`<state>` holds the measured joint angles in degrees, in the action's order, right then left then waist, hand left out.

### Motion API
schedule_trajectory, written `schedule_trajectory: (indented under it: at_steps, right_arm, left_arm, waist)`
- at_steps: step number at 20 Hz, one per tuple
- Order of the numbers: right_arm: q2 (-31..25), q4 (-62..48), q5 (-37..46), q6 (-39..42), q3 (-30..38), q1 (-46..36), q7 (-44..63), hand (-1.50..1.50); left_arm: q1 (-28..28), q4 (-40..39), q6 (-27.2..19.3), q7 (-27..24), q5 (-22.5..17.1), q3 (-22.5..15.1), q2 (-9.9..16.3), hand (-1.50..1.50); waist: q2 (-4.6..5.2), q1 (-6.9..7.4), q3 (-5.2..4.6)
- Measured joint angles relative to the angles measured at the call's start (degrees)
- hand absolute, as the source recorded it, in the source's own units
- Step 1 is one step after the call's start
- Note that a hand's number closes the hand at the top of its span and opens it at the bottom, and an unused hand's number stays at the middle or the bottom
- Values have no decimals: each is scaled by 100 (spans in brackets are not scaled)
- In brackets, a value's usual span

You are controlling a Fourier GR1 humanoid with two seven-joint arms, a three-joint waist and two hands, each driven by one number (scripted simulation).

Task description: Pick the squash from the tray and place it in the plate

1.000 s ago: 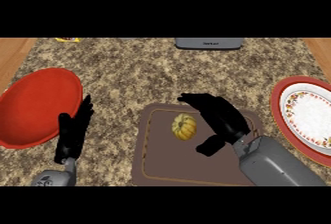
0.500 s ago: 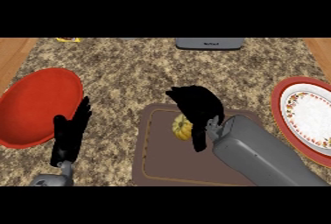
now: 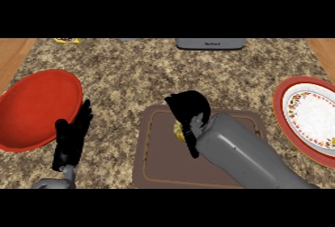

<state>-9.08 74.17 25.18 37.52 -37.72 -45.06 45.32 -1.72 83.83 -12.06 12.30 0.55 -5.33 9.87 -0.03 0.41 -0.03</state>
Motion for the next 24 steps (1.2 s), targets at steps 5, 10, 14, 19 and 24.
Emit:
schedule_trajectory:
  at_steps: [5, 10, 14, 19, 24]
  right_arm:
    - [205, -240, 413, 152, 124, 163, -154, -150]
    - [300, -484, 738, 379, 369, 168, -487, -150]
    - [499, -711, 1083, 386, 426, 275, -631, -150]
    - [496, -746, 1451, 430, 627, 475, -908, -150]
    - [728, -1100, 1826, 292, 671, 542, -1092, 150]
  left_arm:
    - [-37, 59, -16, 113, 109, 16, -76, 0]
    - [-13, 46, 126, 43, 84, 147, -55, 0]
    - [55, 104, 133, 71, 134, 165, -116, 0]
    - [28, -95, 250, -104, 139, 284, -137, 0]
    - [-44, -130, 314, -96, 174, 363, -156, 0]
  waist:
    - [2, -9, 2]
    - [5, -9, 2]
    - [4, -8, 2]
    - [4, -18, 2]
    - [6, -8, 2]
